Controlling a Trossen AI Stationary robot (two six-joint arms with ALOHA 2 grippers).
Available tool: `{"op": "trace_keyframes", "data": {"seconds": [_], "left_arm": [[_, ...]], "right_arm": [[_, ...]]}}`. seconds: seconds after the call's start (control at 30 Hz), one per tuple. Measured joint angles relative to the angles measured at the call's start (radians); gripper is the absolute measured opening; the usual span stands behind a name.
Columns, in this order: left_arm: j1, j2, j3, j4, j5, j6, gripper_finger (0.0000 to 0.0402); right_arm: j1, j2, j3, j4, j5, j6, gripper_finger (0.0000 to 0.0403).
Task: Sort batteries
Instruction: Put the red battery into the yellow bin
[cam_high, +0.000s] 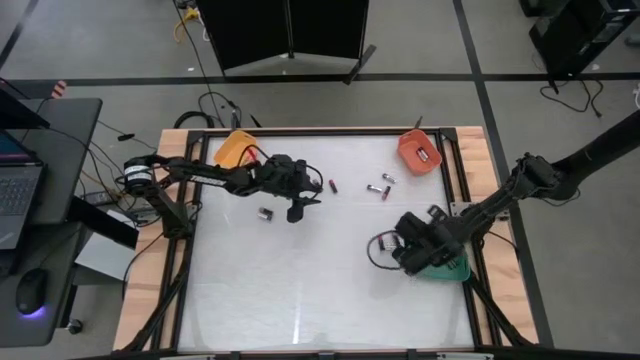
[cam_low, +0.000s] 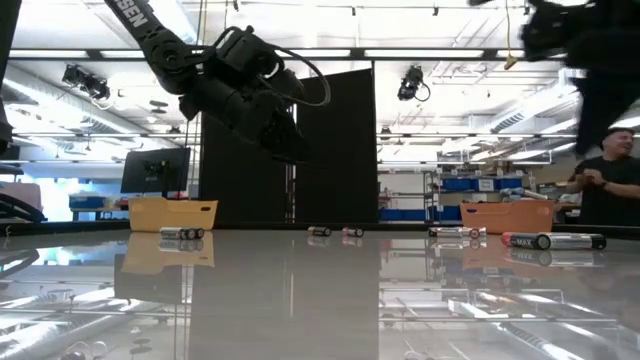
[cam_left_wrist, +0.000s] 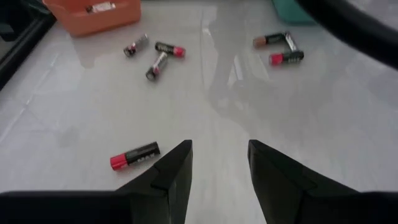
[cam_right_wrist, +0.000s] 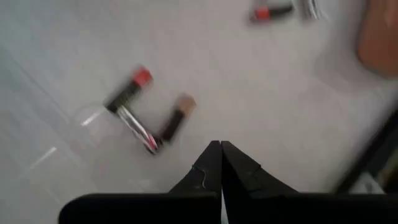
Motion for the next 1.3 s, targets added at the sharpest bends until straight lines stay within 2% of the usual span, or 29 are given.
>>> {"op": "trace_keyframes", "data": {"seconds": [0.27, 0.5, 0.63, 0.8, 1.03, 1.3], "left_arm": [[0.0, 0.0, 0.075, -0.213, 0.0, 0.034, 0.0162], [0.0, 0.0, 0.08, -0.279, 0.0, 0.081, 0.0162], [-0.001, 0.0, 0.031, -0.191, 0.023, 0.097, 0.0155], [-0.001, 0.0, -0.022, -0.094, 0.043, 0.094, 0.0125], [-0.001, 0.0, -0.035, -0.115, 0.045, 0.092, 0.0088], [-0.002, -0.002, -0.035, -0.155, 0.045, 0.039, 0.0078]], "right_arm": [[-0.188, 0.0, -0.039, 0.341, 0.046, -0.423, 0.0006], [-0.347, 0.0, -0.16, 0.688, -0.064, -0.688, 0.0006], [-0.394, 0.0, -0.203, 0.76, -0.081, -0.736, 0.0006], [-0.419, 0.0, -0.242, 0.849, -0.082, -0.758, 0.0007], [-0.429, 0.0, -0.284, 0.947, -0.084, -0.786, 0.0009], [-0.444, 0.0, -0.311, 1.02, -0.075, -0.795, 0.0013]]}}
